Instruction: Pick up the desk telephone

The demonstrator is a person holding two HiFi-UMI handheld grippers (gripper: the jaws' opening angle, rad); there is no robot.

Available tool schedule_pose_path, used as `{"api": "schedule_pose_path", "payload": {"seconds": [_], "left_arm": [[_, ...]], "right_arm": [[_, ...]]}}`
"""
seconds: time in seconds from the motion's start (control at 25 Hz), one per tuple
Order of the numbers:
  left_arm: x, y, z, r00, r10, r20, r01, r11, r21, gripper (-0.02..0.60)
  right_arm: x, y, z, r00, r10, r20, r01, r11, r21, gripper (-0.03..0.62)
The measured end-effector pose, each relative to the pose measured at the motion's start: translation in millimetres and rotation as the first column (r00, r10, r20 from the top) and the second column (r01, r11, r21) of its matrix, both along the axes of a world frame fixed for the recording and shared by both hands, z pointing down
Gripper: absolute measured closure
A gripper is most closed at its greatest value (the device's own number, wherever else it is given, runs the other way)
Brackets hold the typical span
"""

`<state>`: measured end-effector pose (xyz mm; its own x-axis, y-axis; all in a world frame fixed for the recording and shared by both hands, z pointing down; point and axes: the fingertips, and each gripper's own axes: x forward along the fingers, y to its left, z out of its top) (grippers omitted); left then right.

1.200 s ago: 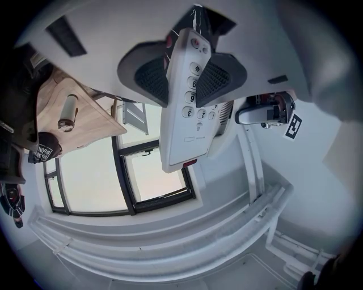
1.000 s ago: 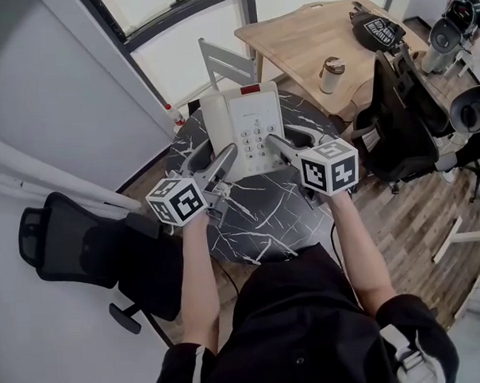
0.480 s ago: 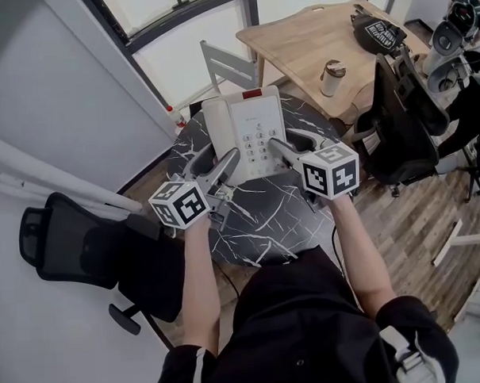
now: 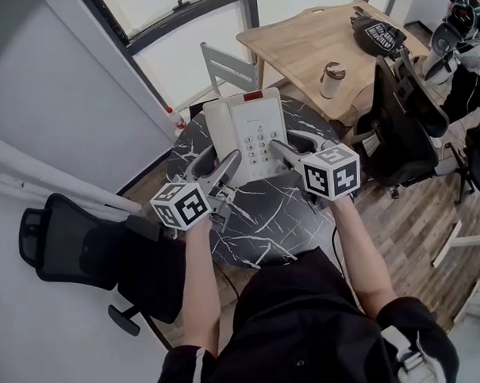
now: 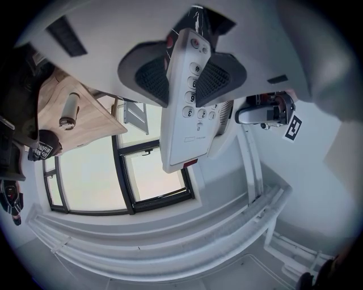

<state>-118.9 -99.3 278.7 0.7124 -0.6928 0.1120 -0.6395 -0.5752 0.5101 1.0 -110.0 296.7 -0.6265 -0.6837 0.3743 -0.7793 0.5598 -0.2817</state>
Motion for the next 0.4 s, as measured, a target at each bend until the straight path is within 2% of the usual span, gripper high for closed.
{"api": "schedule_pose_path", "payload": {"seconds": [0.4], "left_arm": [[2.5, 0.0, 1.3, 1.000, 0.004, 0.012, -0.004, 1.000, 0.000, 0.270]], "right_arm": [[2.7, 0.1, 3.3, 1.000, 0.006, 0.001, -0.006, 1.000, -0.013, 0.428]]}}
